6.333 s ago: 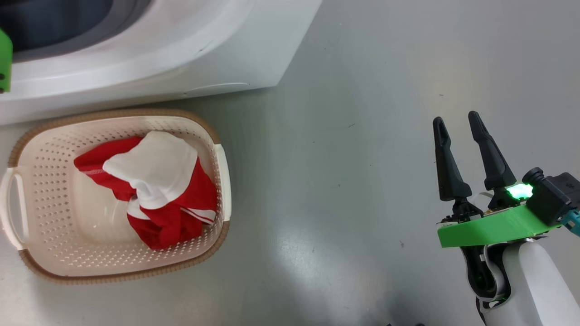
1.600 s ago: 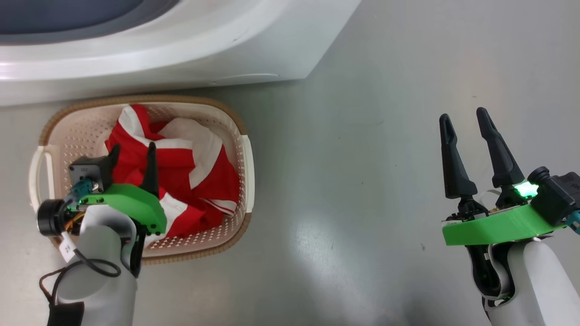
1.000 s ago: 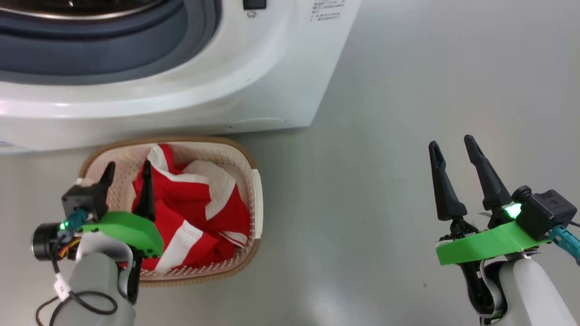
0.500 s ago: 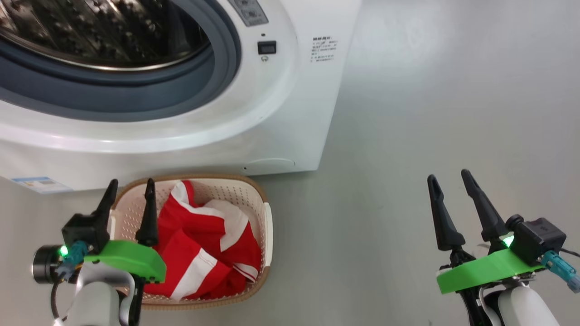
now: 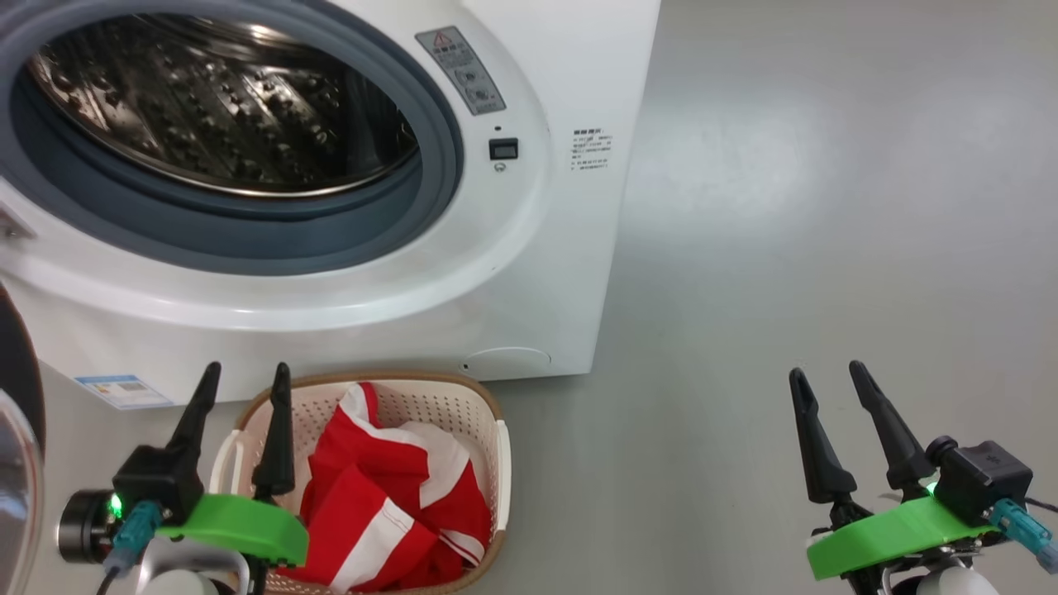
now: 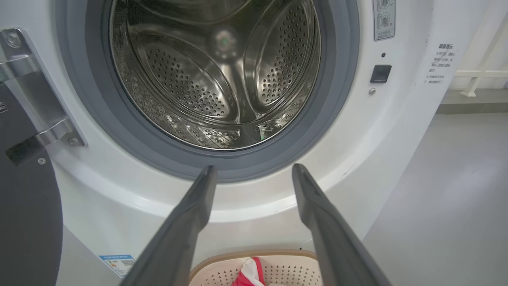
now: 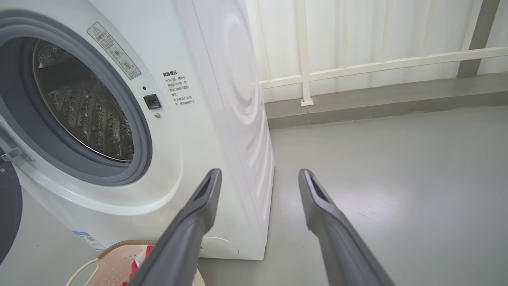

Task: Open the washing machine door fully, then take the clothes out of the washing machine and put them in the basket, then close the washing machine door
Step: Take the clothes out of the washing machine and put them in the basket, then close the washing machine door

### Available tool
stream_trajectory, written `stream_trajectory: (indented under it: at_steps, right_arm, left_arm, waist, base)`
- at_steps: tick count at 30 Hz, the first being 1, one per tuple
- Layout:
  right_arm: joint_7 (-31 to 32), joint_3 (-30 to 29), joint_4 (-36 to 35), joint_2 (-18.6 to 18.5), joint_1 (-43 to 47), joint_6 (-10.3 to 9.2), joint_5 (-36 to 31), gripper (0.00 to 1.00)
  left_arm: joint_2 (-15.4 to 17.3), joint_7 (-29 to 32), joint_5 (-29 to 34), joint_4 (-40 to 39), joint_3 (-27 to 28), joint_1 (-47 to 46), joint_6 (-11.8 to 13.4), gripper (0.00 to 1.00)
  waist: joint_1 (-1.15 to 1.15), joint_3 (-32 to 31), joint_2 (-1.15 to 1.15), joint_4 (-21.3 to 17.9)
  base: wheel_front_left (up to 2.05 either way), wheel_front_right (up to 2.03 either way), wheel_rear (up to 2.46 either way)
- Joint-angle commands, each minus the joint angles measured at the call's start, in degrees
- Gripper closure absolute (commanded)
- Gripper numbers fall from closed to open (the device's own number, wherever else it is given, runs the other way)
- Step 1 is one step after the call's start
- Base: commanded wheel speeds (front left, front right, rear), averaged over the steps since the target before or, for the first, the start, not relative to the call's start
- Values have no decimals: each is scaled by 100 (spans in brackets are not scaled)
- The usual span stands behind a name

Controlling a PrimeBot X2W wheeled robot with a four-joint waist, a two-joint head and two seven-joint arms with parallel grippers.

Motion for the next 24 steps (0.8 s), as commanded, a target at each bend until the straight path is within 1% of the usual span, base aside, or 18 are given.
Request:
stream_trajectory:
  at_steps: [1, 16, 20, 24]
  right_arm:
    - [-37, 127, -129, -37, 14, 37, -38, 0]
    - [-37, 32, -191, -97, 393, 37, -28, 0]
    - [-37, -12, -211, -92, 461, 37, -28, 0]
    - [-37, -36, -236, -82, 495, 37, -29, 0]
  left_arm:
    - [89, -28, -7, -216, 142, 78, -31, 0]
    - [77, -28, -11, -1063, 284, 973, -29, 0]
    - [69, -28, -75, -1219, 377, 1203, 7, 0]
    - [65, -28, -147, -1313, 328, 1347, 55, 0]
  waist:
    - [0, -111, 0, 32]
    - [0, -443, 0, 30]
    - [0, -470, 0, 20]
    - [0, -466, 0, 21]
  base:
    - [0, 0, 0]
    - [0, 0, 0]
    - [0, 0, 0]
    - [0, 0, 0]
